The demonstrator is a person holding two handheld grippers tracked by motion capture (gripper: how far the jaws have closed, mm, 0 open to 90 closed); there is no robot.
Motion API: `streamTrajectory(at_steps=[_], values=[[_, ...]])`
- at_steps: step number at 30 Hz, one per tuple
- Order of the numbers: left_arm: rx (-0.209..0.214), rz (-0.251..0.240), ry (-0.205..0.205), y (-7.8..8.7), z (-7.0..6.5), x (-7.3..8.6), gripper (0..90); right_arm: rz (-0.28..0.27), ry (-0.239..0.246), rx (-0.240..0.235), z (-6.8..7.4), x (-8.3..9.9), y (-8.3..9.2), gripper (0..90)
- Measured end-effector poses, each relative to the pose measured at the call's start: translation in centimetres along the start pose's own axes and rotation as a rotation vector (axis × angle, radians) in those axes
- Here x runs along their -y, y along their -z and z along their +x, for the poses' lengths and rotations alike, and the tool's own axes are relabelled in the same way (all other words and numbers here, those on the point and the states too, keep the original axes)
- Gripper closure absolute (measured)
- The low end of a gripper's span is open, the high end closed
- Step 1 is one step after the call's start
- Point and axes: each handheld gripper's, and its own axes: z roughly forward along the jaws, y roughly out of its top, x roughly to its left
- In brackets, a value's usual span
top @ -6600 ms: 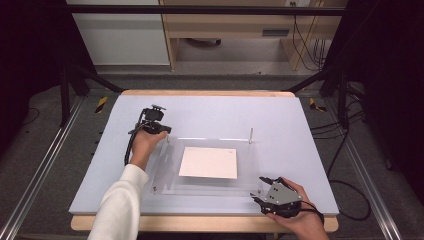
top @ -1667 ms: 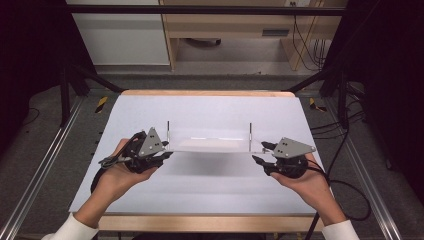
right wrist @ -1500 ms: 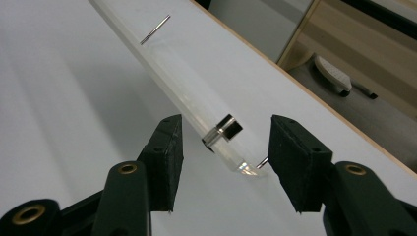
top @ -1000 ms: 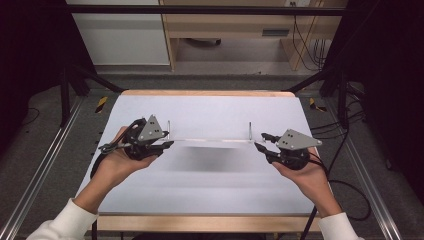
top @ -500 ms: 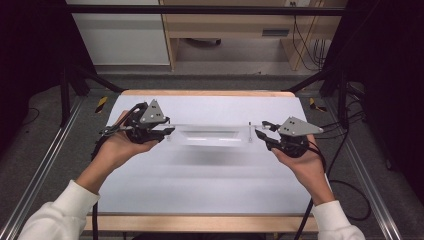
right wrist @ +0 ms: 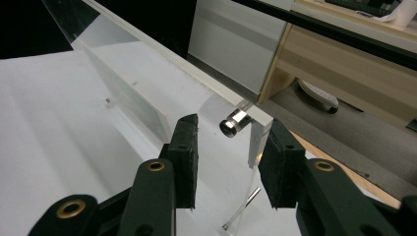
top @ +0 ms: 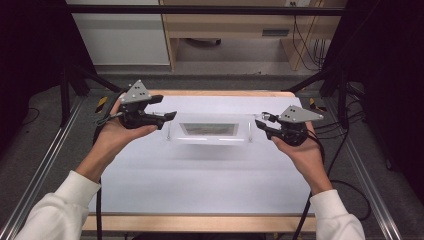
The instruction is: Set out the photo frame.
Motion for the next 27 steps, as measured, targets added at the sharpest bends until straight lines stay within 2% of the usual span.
streamTrajectory(at_steps=[3, 6, 9, 12, 15, 23, 27], values=[[-0.033, -0.028, 0.03, 0.5, 0.1, 0.1, 23.2, 0.004, -0.009, 0.005, -0.3, -0.3, -0.3, 62.8], [-0.057, -0.07, 0.096, 1.3, 0.3, 0.8, 20.0, 0.0, -0.021, 0.01, -0.6, -0.4, -0.6, 62.7], [-0.08, -0.065, 0.114, 2.1, 0.4, 1.9, 15.9, -0.002, -0.031, 0.011, -1.1, -0.6, -1.0, 62.7], [-0.11, -0.056, 0.149, 2.9, 0.4, 3.0, 13.5, 0.0, -0.045, 0.014, -1.5, -0.9, -1.4, 62.5], [-0.134, -0.037, 0.149, 3.3, 0.2, 4.2, 13.5, 0.005, -0.057, 0.018, -1.8, -1.1, -1.8, 62.3], [-0.113, 0.016, 0.197, 2.4, -0.5, 8.1, 12.0, 0.009, -0.092, 0.026, -2.8, -1.6, -2.7, 61.8], [-0.11, 0.021, 0.216, 1.7, -0.8, 9.8, 10.8, 0.012, -0.104, 0.029, -3.1, -1.7, -3.1, 61.6]])
